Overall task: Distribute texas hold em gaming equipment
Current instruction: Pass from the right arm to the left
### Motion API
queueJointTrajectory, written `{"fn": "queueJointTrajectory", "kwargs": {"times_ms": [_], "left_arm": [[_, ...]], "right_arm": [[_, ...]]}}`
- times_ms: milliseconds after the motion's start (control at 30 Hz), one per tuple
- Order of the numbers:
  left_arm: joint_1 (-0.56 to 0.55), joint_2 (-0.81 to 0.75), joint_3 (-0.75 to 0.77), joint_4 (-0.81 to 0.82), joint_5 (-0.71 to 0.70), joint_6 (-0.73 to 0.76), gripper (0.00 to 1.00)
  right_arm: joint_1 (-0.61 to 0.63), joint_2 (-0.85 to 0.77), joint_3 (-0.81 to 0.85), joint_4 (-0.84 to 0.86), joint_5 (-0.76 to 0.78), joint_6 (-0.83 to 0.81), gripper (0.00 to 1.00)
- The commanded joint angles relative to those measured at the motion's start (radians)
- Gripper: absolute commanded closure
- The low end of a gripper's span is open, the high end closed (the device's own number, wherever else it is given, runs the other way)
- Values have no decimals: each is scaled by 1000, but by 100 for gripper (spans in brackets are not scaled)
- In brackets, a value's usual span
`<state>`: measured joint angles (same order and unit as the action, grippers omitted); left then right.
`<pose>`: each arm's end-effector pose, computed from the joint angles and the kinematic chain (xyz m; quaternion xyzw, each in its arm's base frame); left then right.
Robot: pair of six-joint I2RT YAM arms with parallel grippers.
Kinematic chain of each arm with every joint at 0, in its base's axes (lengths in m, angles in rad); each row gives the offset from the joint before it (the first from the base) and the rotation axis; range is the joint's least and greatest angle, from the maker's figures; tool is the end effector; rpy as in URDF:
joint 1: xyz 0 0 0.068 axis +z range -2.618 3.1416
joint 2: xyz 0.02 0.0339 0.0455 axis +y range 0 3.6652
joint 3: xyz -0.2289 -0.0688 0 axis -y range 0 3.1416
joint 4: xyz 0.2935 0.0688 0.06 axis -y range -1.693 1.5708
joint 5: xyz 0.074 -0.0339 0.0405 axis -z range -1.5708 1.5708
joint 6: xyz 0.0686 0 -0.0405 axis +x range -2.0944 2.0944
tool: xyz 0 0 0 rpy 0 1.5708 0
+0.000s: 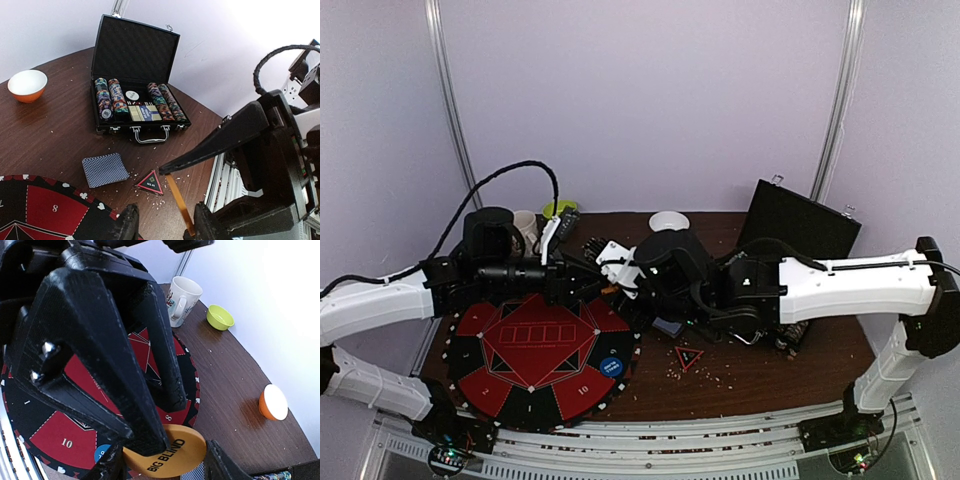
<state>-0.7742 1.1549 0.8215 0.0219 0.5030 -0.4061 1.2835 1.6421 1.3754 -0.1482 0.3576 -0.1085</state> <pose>0.2287 -0.2698 0.2424 0.2873 0.7428 -0.4845 0.3619 0.1539 0.4360 0.2666 -0.4539 0.6948 0.1740 0.5300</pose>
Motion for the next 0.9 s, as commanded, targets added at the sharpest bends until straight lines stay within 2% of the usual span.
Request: {"fn": "queueJointTrajectory", "kwargs": {"times_ms": [0, 100, 133, 167, 200, 333, 367, 533, 600, 700, 767, 867], "left_arm": [[-15, 26, 15, 12, 52, 29, 64], [-26, 29, 10, 9, 77, 43, 75], [-27, 30, 9, 3, 81, 45, 83], [-27, 26, 7, 0, 80, 48, 96], [-27, 21, 5, -4, 77, 49, 100], [-26, -20, -2, -15, -34, 12, 100], [-23, -28, 2, -38, -83, -5, 100], [71, -56, 6, -302, -339, -275, 100], [145, -121, -37, -407, -378, -366, 100], [281, -273, -78, -561, -413, -435, 100], [380, -320, -93, -695, -403, -455, 100], [599, -348, -123, -806, -344, -401, 100]], "right_arm": [[15, 23, 47, 16, 57, -36, 80], [16, 25, 48, 24, 71, -42, 82], [15, 25, 47, 26, 72, -43, 82], [16, 24, 47, 27, 72, -42, 82], [15, 23, 45, 27, 71, -42, 82], [15, 17, 29, 27, 78, -43, 81], [15, 14, 26, 24, 83, -40, 77], [13, -49, -42, 34, 116, -1, 26], [11, -83, -79, 35, 104, 17, 15], [7, -129, -133, 25, 60, 56, 12], [4, -158, -168, 28, 29, 69, 11], [2, -200, -226, 45, -2, 72, 11]]}}
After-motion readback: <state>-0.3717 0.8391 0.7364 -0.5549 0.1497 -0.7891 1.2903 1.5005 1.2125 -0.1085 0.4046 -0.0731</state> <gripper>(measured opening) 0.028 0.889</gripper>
